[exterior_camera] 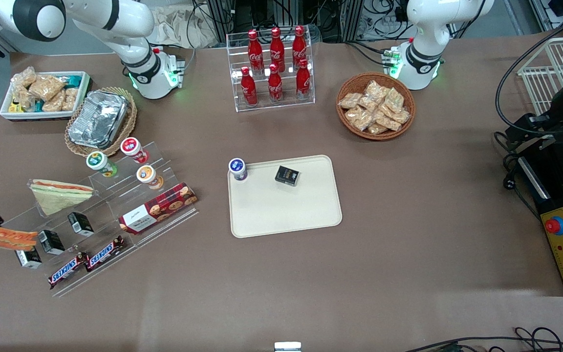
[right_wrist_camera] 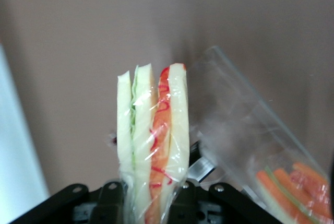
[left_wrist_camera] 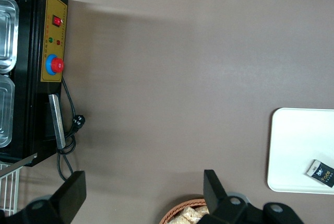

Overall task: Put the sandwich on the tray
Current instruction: 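Close the right gripper on the wrapped triangle sandwich's edge, then lift the sandwich out of the rack with the right gripper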

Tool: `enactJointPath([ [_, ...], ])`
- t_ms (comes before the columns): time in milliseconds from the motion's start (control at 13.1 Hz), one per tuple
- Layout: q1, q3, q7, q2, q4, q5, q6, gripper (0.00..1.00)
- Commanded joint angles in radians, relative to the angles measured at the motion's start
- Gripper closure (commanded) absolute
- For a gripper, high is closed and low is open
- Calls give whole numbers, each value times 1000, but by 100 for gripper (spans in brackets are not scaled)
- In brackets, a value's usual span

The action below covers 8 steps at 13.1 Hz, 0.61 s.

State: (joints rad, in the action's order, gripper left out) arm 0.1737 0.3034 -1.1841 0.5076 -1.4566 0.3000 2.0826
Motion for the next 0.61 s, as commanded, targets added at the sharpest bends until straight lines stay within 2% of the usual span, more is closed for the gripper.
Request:
enactJointPath([
  [0,-11,-12,73,-47,54,33,-25,100],
  [153,-32,-18,229,-105,53,31,-87,100],
  [382,-124,-17,369,-161,53,24,-186,100],
  [535,-193,-15,522,-185,55,-11,-264,100],
])
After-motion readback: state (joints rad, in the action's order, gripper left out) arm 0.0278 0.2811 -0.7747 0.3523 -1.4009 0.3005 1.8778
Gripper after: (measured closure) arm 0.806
